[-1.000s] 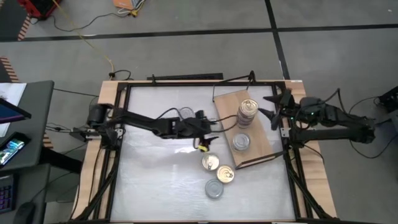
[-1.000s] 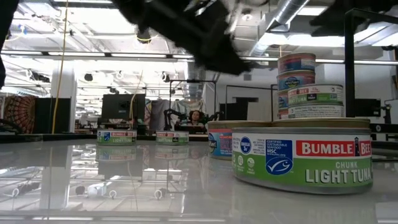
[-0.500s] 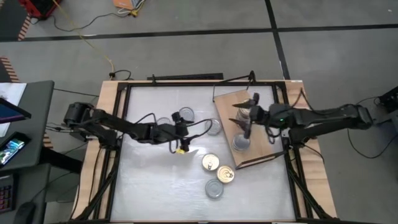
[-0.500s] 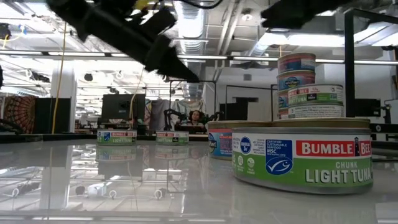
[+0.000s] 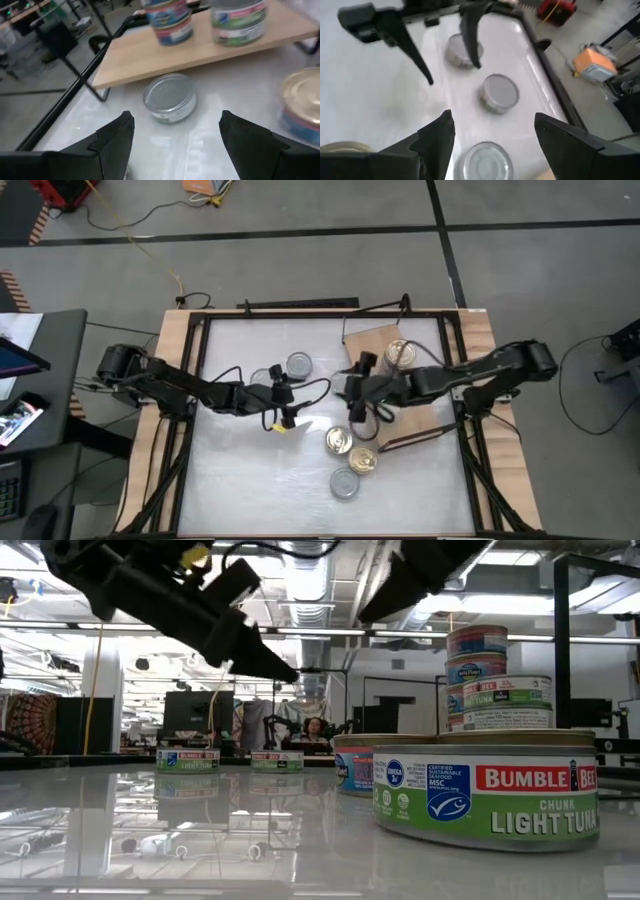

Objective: Stack canned seafood by type on shelf
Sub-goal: Stack the green tuna can on the green tuna can on the shelf

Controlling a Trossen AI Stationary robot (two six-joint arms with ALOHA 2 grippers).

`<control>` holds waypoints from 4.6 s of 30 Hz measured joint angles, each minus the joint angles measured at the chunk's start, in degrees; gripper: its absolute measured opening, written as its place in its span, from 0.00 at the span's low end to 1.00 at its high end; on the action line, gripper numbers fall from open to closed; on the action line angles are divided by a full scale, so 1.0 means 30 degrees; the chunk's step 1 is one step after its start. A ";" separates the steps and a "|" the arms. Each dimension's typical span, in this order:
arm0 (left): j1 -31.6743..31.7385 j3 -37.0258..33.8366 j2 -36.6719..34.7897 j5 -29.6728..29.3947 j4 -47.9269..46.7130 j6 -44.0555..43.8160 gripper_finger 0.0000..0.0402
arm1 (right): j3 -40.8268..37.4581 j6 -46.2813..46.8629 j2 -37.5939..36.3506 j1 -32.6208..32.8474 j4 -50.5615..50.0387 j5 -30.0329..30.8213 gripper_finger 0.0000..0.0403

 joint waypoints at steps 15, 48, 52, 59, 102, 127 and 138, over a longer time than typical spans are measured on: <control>-0.0617 -0.2157 -0.1816 0.1118 0.2923 0.0687 0.69 | 0.2139 0.0276 0.5543 -0.0201 -0.3188 -0.1196 0.63; 0.0000 -0.3825 -0.1740 -0.1320 0.4704 -0.0052 0.69 | 0.1726 -0.0714 0.7372 -0.2232 -0.4349 -0.2691 0.40; 0.0000 -0.3825 -0.1740 -0.1317 0.4698 -0.0052 0.69 | 0.1471 -0.0908 0.7372 -0.2268 -0.3802 -0.2683 0.39; 0.0000 -0.3825 -0.1740 -0.1320 0.4691 -0.0044 0.69 | 0.1469 -0.1310 0.7372 -0.2261 -0.4098 -0.2678 0.33; 0.0102 -0.3272 -0.1732 0.2076 0.3053 -0.1428 0.69 | 0.5046 -0.2270 0.8611 -0.2006 -0.8751 -0.3189 0.15; 0.0108 -0.3228 -0.1732 0.0062 0.3666 -0.0629 0.69 | 1.0670 0.9813 0.8710 -0.1984 -1.1888 -0.3236 0.95; 0.0640 -0.3220 -0.1732 -0.3250 0.4231 0.1689 0.69 | 1.0521 1.2892 1.0221 -0.2341 -1.2574 -0.2865 0.93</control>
